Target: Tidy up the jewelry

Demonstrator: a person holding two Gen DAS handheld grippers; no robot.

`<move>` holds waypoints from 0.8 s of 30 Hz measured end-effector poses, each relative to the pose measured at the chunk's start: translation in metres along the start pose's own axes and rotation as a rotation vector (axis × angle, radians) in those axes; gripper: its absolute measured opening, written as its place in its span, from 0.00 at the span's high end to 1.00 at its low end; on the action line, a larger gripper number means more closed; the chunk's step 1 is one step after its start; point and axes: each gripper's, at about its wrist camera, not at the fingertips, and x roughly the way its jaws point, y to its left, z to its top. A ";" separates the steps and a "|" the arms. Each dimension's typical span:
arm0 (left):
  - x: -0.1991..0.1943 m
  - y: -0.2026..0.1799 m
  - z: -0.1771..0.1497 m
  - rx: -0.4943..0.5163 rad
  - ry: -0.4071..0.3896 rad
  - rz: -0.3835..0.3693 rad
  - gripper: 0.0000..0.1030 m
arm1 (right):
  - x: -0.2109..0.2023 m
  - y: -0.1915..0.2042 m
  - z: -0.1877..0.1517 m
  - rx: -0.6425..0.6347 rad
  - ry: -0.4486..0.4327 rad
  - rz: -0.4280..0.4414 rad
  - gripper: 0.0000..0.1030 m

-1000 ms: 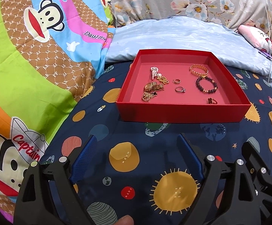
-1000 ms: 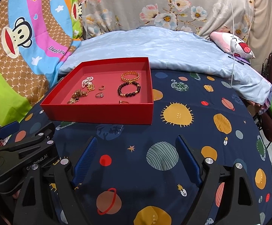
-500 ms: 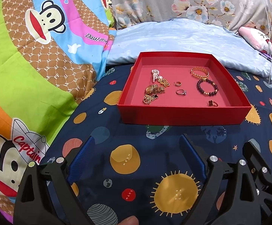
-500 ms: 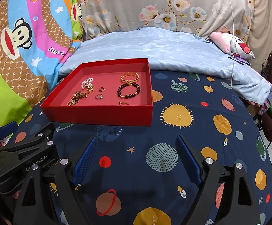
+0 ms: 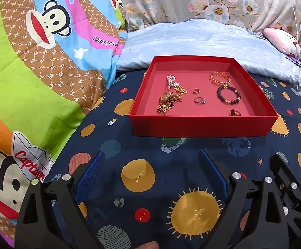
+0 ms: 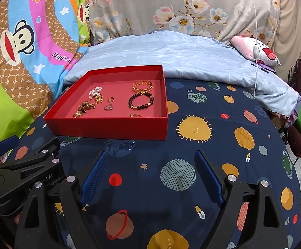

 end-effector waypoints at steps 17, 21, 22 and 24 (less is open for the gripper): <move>0.002 -0.001 0.001 0.005 0.007 0.015 0.14 | 0.002 -0.005 0.002 0.005 0.005 -0.014 0.19; 0.006 0.001 0.001 -0.015 0.039 -0.006 0.14 | 0.002 -0.004 0.001 0.002 0.004 -0.020 0.18; 0.005 0.001 0.001 -0.012 0.032 0.002 0.14 | 0.002 -0.004 0.002 -0.001 0.004 -0.020 0.18; 0.004 0.000 0.001 0.001 0.022 0.017 0.14 | 0.001 -0.003 0.001 -0.008 0.002 -0.026 0.18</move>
